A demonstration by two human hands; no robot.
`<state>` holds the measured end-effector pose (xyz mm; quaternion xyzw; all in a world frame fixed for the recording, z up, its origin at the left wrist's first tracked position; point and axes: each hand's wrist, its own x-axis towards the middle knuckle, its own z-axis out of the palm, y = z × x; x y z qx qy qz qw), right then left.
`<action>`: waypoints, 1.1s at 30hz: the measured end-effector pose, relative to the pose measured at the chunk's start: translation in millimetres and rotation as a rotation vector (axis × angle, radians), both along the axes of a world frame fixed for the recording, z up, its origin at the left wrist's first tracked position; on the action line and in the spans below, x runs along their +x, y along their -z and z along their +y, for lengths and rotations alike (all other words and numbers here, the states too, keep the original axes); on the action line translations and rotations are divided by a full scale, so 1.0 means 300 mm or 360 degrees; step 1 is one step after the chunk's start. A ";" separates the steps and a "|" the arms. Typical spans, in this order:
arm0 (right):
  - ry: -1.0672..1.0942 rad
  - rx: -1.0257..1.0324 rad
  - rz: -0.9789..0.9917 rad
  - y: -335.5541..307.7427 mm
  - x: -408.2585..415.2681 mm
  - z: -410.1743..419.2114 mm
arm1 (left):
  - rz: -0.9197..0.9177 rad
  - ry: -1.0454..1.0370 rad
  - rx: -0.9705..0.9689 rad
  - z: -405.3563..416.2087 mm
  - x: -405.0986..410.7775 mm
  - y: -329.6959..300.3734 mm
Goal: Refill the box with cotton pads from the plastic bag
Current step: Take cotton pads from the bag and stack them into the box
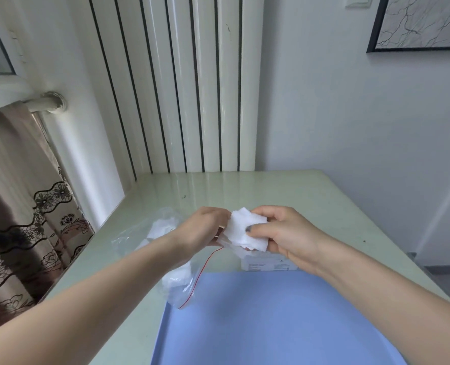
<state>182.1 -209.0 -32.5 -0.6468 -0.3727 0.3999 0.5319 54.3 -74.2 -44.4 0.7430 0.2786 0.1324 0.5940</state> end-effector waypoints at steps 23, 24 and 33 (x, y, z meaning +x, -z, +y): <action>0.0150 -0.0073 0.0609 0.038 0.203 -0.006 | -0.0316 -0.0087 0.0527 -0.068 0.193 0.009; 0.0167 -0.0081 0.0600 0.039 0.213 -0.006 | -0.0320 -0.0123 0.0626 -0.076 0.210 0.013; 0.0802 -0.0218 -0.0450 0.004 0.397 -0.053 | 0.0251 0.0405 0.1319 -0.069 0.304 0.077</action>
